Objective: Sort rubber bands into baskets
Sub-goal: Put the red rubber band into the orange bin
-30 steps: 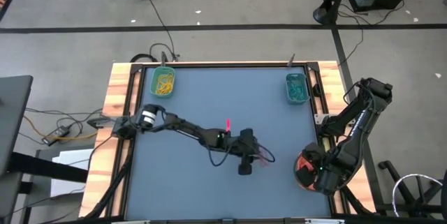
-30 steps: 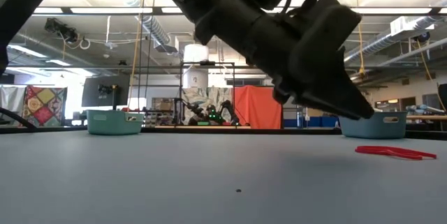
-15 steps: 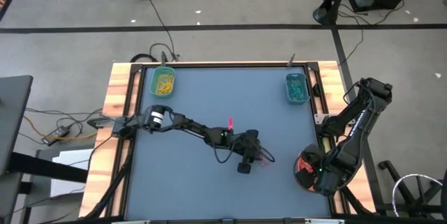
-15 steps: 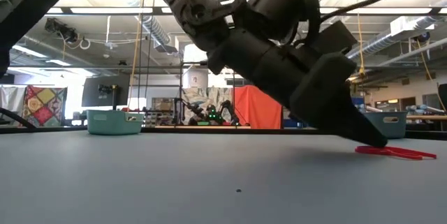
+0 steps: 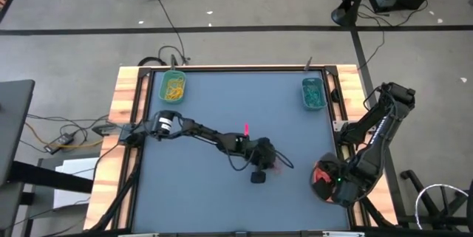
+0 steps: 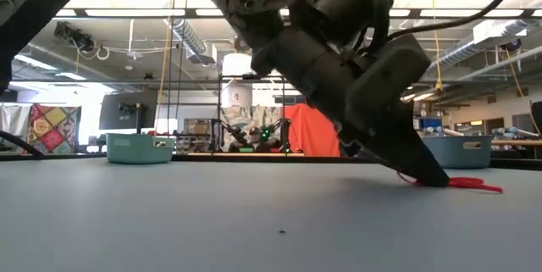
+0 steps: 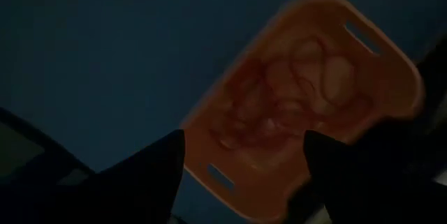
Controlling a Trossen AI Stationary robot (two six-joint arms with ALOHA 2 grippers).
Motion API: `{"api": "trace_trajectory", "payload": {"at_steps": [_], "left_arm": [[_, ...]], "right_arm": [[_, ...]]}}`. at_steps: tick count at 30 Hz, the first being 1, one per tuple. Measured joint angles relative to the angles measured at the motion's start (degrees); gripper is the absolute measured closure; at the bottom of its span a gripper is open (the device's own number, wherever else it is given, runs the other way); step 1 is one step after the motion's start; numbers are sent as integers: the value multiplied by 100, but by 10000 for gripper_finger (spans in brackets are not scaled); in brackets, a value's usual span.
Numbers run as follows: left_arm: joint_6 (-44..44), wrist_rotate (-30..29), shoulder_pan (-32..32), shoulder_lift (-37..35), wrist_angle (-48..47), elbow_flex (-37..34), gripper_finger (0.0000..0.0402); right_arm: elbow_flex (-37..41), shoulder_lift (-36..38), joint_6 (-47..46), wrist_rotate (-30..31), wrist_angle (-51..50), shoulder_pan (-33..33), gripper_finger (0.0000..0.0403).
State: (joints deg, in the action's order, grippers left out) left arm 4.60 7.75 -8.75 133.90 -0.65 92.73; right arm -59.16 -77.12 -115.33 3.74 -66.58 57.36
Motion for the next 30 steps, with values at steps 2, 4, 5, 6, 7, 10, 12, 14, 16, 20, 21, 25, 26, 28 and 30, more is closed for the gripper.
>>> {"api": "trace_trajectory", "payload": {"at_steps": [2, 4, 5, 6, 7, 10, 12, 14, 16, 20, 21, 25, 26, 28, 30], "left_arm": [[174, 68, -55, -118, -176, 142, 398], [191, 178, -129, -231, -44, 419, 399], [210, 296, -160, -372, -20, 536, 399], [244, 434, -186, -539, -36, 658, 399], [298, 566, -209, -632, 68, 817, 399], [322, 830, -294, -806, -9, 1161, 400], [315, 848, -362, -759, -88, 1405, 400], [315, 855, -419, -758, -295, 1659, 400], [279, 855, -452, -811, -249, 1842, 400], [290, 859, -464, -810, -496, 2048, 401], [292, 851, -470, -794, -544, 2051, 401], [284, 846, -479, -791, -679, 2067, 401], [290, 846, -485, -795, -765, 2072, 401], [292, 846, -499, -795, -955, 2072, 401], [293, 845, -525, -795, -1091, 2070, 401]], "right_arm": [[0, 0, 101, 250, 134, -21, 99], [0, 2, 385, 548, 339, -67, 99], [0, -2, 553, 673, 455, -103, 99], [0, 0, 753, 797, 591, -140, 99], [0, 2, 970, 913, 763, -172, 99], [0, 0, 1670, 1160, 1302, -275, 99], [1, -1, 2032, 1283, 1630, -324, 99], [1, -2, 2390, 1491, 2019, -368, 99], [2, -2, 2704, 1801, 2391, -403, 99], [0, -2, 3177, 2434, 2931, -437, 100], [0, 2, 3208, 2531, 2951, -439, 101], [0, 32, 3242, 2734, 2931, -439, 117], [0, 35, 3250, 2781, 2926, -439, 125], [0, 44, 3305, 2812, 2926, -452, 147], [0, 44, 3360, 2819, 2912, -476, 183]]}}
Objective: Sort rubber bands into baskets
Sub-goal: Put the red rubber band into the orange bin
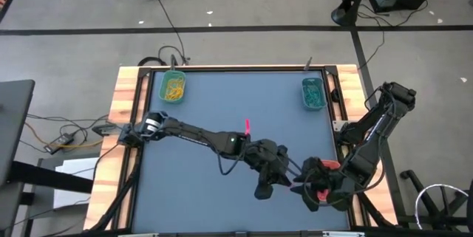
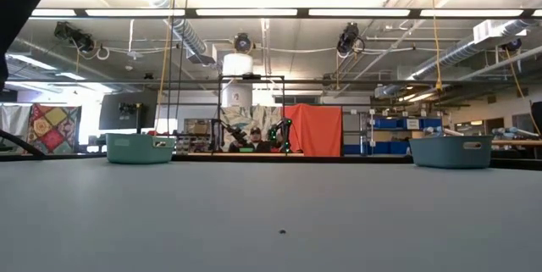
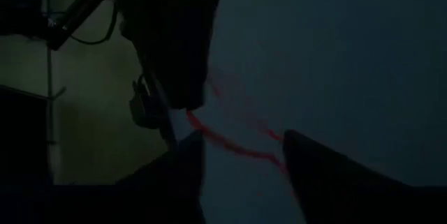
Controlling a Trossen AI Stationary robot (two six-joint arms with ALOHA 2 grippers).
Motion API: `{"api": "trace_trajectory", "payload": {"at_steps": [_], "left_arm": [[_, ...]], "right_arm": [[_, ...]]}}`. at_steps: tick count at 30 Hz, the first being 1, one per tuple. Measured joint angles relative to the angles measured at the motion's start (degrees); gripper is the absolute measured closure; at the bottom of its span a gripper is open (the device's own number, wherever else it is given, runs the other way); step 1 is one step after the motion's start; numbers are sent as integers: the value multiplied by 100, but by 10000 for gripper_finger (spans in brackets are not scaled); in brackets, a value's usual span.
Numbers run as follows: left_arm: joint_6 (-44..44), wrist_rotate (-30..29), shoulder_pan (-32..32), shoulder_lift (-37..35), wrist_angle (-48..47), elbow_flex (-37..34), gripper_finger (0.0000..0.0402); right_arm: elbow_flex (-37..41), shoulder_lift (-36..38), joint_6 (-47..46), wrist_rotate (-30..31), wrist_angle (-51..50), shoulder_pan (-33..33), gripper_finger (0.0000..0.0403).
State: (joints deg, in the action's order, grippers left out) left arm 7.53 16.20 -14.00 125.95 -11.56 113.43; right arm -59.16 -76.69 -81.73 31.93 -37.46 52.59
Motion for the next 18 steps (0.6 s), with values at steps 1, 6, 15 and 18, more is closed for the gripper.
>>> {"api": "trace_trajectory", "payload": {"at_steps": [1, 6, 15, 18], "left_arm": [[-1, -1, -10, 0, -9, 1, 401], [-1, -1, -63, 0, -19, 1, 401], [335, -209, -17, 0, -106, 2, 385], [347, -520, 46, -2, -472, 2, 357]], "right_arm": [[0, 0, 28, 6, -19, -13, 206], [0, 2, 306, 1, -6, -98, 346], [0, 4, 67, -716, -575, -133, 396], [0, 4, -481, -1252, -1266, -131, 398]]}}
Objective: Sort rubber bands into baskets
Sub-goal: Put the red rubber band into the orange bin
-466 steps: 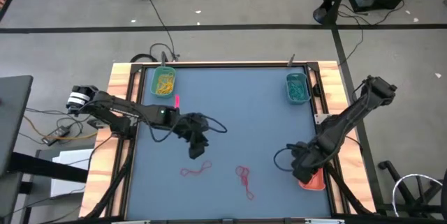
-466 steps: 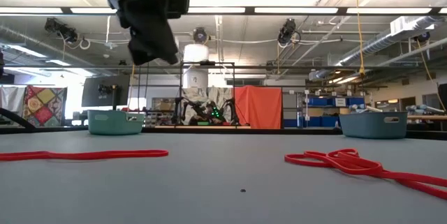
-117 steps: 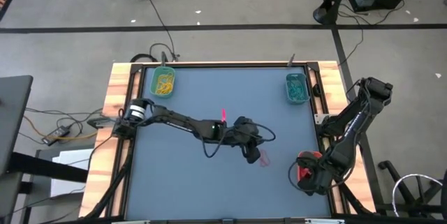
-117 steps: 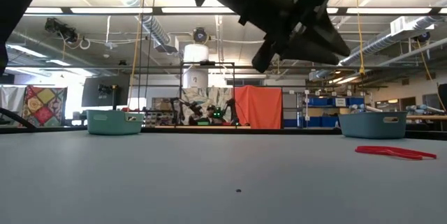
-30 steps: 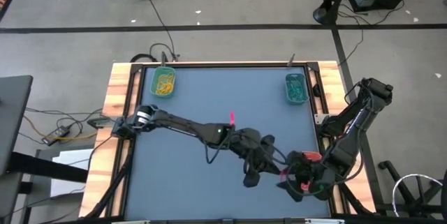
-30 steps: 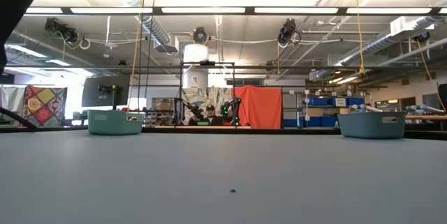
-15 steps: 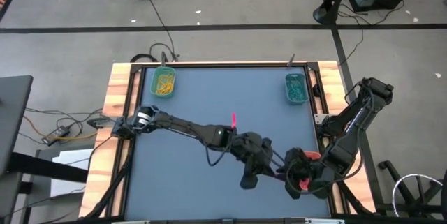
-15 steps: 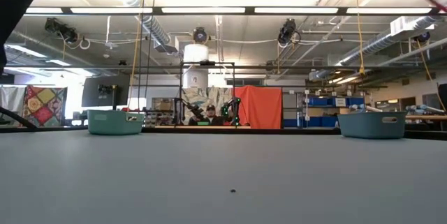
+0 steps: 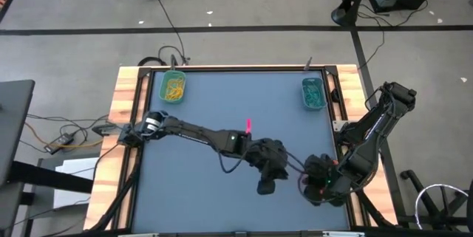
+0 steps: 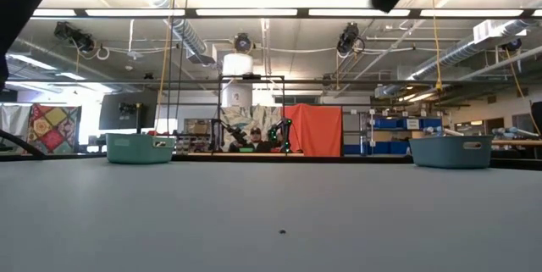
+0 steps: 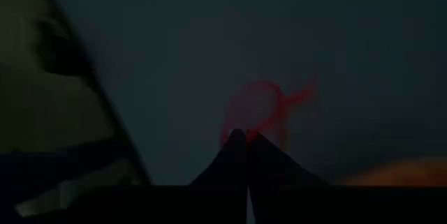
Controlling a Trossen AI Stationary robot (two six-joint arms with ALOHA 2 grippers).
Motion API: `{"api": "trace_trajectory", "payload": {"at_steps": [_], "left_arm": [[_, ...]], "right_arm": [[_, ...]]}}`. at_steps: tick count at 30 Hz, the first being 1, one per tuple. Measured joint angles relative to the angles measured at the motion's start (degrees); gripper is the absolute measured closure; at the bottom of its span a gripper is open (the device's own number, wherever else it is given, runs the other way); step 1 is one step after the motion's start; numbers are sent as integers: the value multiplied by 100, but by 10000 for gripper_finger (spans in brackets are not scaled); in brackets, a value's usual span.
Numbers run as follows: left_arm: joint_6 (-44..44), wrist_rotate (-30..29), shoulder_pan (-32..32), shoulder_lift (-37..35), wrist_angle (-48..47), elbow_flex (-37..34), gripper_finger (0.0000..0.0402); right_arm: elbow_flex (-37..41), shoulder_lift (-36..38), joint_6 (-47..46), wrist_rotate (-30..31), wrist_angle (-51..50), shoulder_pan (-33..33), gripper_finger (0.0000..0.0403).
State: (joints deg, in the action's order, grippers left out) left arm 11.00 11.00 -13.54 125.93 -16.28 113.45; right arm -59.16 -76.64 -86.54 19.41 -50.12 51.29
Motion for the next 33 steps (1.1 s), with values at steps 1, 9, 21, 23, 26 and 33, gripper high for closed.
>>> {"api": "trace_trajectory", "payload": {"at_steps": [1, 9, 21, 23, 26, 33], "left_arm": [[-1, -186, 13, 0, -189, 0, 345], [181, -727, 90, 0, -985, -322, 269], [485, -927, 92, 0, -1029, -509, 264], [494, -961, 96, 0, -1025, -509, 264], [501, -961, 96, 0, -1028, -509, 265], [501, -961, 116, 0, -1011, -509, 265]], "right_arm": [[0, 0, -165, -142, -191, 0, 398], [0, 2, -1644, -689, -1481, 200, 398], [0, 4, -2880, -3139, -2522, 650, 398], [0, 4, -3023, -3369, -2473, 706, 398], [0, 4, -2910, -3340, -2210, 730, 398], [0, 2, -2551, -2113, -1371, 651, 398]]}}
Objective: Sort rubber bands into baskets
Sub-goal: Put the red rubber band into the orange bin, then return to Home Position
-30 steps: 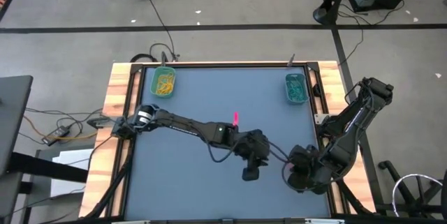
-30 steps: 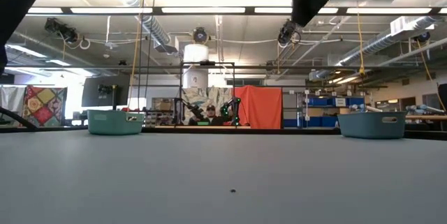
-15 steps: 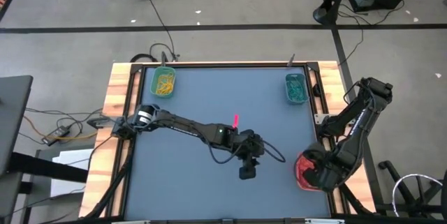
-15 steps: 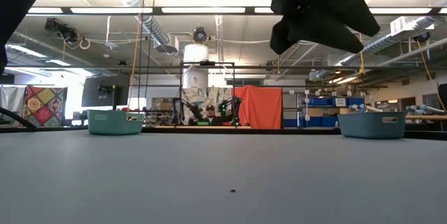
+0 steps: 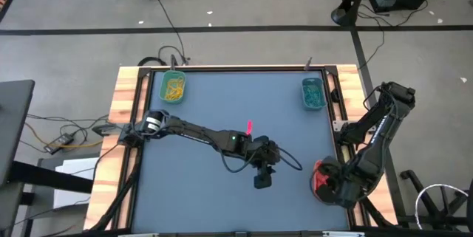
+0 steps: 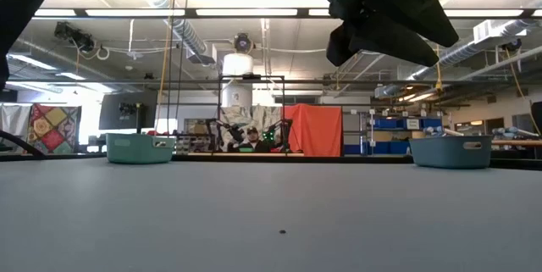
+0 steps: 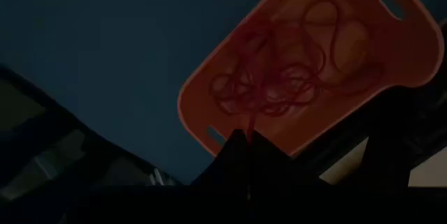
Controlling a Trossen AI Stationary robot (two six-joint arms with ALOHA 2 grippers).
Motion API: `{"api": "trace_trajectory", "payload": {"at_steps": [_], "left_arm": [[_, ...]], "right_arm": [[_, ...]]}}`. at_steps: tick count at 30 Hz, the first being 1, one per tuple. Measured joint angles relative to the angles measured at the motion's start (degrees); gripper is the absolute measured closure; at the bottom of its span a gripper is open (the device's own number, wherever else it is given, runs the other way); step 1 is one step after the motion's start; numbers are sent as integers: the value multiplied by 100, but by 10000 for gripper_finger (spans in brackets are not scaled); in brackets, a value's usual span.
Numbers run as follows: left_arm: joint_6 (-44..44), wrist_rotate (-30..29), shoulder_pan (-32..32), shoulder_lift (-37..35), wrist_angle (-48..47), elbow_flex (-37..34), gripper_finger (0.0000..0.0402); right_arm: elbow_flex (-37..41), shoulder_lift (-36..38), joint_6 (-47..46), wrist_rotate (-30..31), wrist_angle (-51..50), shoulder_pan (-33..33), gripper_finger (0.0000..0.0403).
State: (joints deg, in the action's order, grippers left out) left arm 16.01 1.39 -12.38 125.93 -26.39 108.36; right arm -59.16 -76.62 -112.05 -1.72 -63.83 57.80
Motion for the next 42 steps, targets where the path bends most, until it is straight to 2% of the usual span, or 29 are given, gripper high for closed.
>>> {"api": "trace_trajectory", "payload": {"at_steps": [5, 7, 10, 15, 19, 23, 31, 37, 39, 42], "left_arm": [[76, 7, 0, 0, 42, 0, 265], [95, 22, 0, 0, 76, 0, 265], [255, 20, 0, 0, 157, 42, 265], [109, -92, 0, -203, 90, 133, 265], [68, -725, -2, -602, -404, 146, 265], [-173, -1138, 0, -1103, -968, 145, 265], [-545, -1832, 0, -2057, -1205, 149, 265], [-549, -1993, 2, -2466, -1251, 149, 265], [-549, -1993, 0, -2512, -1209, 149, 265], [-571, -1991, 0, -2515, -1052, 149, 265]], "right_arm": [[53, 0, -11, -87, -51, -28, 398], [121, 0, 5, -52, -63, -27, 385], [136, 0, 79, 218, -52, -26, 337], [136, -2, 284, 680, -108, -47, 231], [136, -2, 223, 435, -414, -93, 159], [136, 0, 241, 203, -517, -94, 118], [136, -2, 556, -123, 283, -94, 105], [137, 23, 570, -1154, 471, -190, 105], [138, 31, 578, -1048, 355, -208, 105], [138, 31, 453, -339, -155, -271, 105]]}}
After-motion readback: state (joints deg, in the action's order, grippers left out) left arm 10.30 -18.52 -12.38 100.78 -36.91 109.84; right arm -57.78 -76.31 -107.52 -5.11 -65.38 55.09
